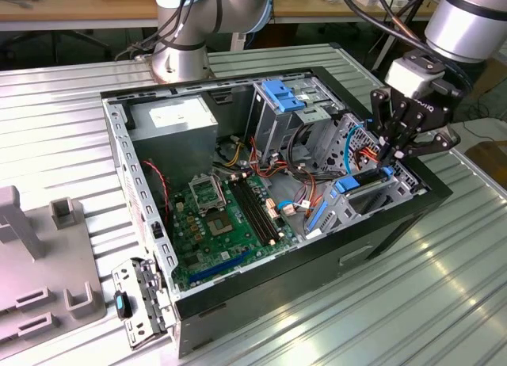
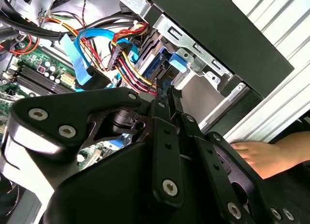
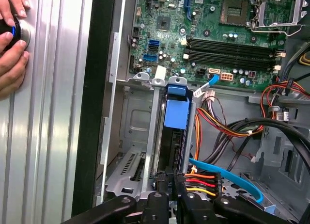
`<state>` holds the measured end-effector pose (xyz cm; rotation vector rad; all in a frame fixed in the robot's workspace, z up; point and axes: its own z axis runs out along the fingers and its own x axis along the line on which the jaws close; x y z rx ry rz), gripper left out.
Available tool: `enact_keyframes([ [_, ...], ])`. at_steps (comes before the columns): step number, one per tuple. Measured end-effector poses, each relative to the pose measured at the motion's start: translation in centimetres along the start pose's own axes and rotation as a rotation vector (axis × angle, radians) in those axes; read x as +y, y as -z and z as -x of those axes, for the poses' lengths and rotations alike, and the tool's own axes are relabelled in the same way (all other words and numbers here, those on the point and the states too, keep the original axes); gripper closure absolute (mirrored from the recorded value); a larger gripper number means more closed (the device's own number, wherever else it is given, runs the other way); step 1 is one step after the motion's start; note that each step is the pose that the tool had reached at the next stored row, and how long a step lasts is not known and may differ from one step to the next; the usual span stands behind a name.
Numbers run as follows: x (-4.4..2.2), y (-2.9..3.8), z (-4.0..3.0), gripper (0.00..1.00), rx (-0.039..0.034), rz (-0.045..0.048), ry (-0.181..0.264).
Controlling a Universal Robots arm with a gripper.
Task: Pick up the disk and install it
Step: 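Insert the first disk wire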
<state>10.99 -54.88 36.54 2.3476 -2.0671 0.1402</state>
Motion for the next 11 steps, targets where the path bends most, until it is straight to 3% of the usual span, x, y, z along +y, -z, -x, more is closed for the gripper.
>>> enact_keyframes([
  [3,0.02,-0.15,0.07,0.83,0.0024,0.0034,-0.046],
  [7,-0.04,-0.41,0.66,0.83,0.003,0.0043,-0.058],
  [11,-0.03,-0.57,0.68,0.83,0.0033,0.0039,-0.061],
])
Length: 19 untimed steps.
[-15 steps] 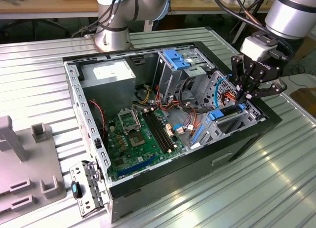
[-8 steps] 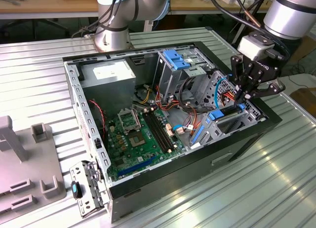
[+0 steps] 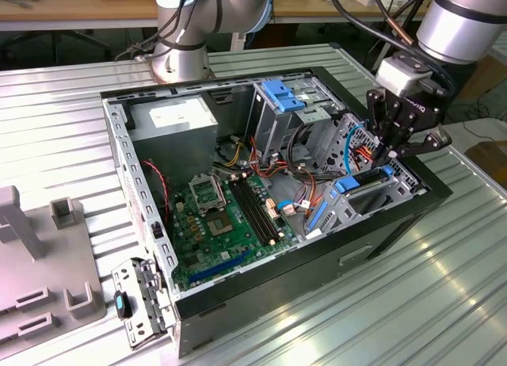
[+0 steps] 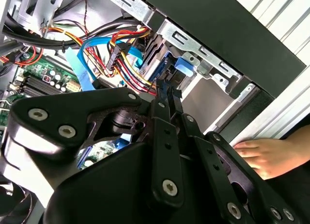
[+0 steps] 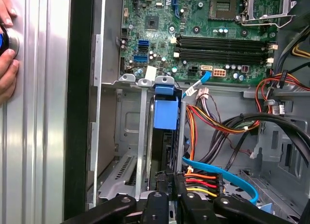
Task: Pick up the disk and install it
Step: 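Insert the first disk wire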
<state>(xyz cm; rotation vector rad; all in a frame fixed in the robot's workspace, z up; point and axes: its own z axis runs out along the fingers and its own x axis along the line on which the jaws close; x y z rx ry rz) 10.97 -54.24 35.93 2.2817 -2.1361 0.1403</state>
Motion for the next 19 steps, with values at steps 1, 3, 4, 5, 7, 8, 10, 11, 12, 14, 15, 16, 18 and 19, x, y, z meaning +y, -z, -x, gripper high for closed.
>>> enact_keyframes([
  [1,0.0,0.0,0.0,0.83,0.0,0.0,0.0],
  [3,0.0,0.0,0.0,0.83,0.0,-0.0001,0.0],
  [4,0.0,0.0,0.0,0.83,0.0,-0.0001,0.0],
  [5,0.0,0.0,0.0,0.83,0.0,-0.0001,0.0],
  [7,0.01,-0.01,0.0,0.83,0.0001,-0.0029,0.0],
  [8,0.01,-0.02,0.0,0.83,0.0002,-0.0067,-0.001],
  [10,0.0,-0.01,0.01,0.83,0.0016,-0.0198,-0.009],
  [11,0.0,-0.01,0.01,0.83,0.0018,-0.0199,-0.009],
  [12,0.0,-0.01,0.01,0.83,0.0018,-0.0199,-0.009],
  [14,0.01,-0.01,0.01,0.83,0.0018,-0.0199,-0.009],
  [15,0.02,-0.01,0.01,0.83,0.0017,-0.02,-0.009],
  [16,0.01,-0.01,0.01,0.83,0.0019,-0.0199,-0.011],
  [18,0.02,-0.07,0.03,0.83,0.0026,-0.019,-0.024],
  [19,0.03,-0.12,0.03,0.83,0.0035,-0.018,-0.037],
])
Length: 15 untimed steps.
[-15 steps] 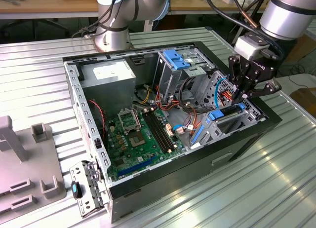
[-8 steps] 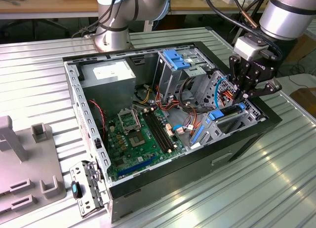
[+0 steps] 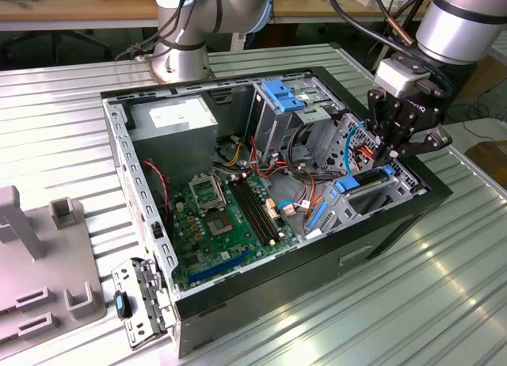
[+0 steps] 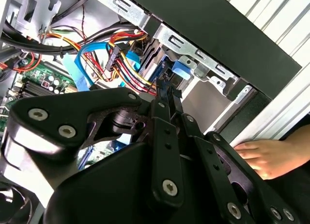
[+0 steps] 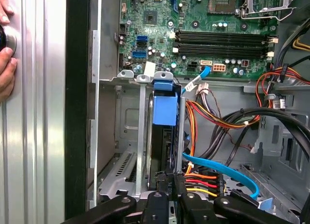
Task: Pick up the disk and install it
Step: 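Insert the first disk wire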
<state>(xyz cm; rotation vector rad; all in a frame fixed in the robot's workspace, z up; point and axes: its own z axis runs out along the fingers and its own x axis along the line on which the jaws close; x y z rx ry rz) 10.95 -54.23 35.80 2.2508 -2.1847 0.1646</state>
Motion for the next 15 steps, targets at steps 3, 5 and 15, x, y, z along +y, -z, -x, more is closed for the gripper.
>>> enact_keyframes([
  [3,0.01,-0.21,0.01,0.83,0.0022,0.0023,-0.032],
  [5,0.02,-0.31,0.02,0.83,0.003,0.0026,-0.042],
  [15,0.47,-0.5,0.05,0.83,0.0016,-0.0293,-0.046],
])
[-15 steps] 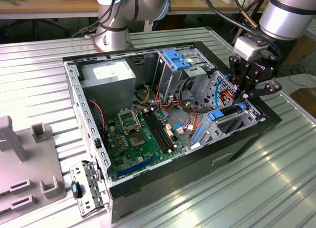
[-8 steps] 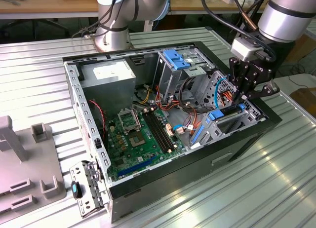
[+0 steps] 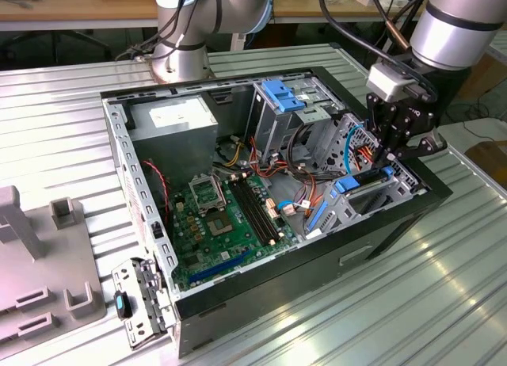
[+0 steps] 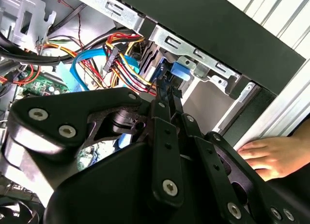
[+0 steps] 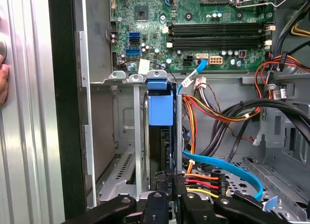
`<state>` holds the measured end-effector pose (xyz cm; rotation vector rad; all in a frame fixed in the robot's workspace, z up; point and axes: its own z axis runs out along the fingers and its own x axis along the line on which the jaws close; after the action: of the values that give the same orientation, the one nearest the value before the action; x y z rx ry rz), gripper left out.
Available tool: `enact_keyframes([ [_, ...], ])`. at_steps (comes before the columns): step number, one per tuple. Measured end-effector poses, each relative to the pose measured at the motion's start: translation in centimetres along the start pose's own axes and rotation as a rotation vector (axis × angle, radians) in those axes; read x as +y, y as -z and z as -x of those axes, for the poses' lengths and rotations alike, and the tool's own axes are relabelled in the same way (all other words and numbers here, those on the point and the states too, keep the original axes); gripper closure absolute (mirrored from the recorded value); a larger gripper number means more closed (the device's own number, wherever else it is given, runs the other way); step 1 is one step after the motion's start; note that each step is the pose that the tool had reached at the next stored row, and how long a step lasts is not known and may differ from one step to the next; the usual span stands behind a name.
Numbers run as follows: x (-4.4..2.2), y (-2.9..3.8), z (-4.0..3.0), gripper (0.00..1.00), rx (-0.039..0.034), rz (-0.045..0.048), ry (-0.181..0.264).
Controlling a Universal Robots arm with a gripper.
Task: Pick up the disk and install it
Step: 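Insert the first disk wire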
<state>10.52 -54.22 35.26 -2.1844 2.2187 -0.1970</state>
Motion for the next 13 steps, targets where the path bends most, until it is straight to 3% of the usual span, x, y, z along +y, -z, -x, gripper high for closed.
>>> enact_keyframes([
  [13,0.26,-0.41,0.02,0.83,0.0006,0.0008,-0.01],
])
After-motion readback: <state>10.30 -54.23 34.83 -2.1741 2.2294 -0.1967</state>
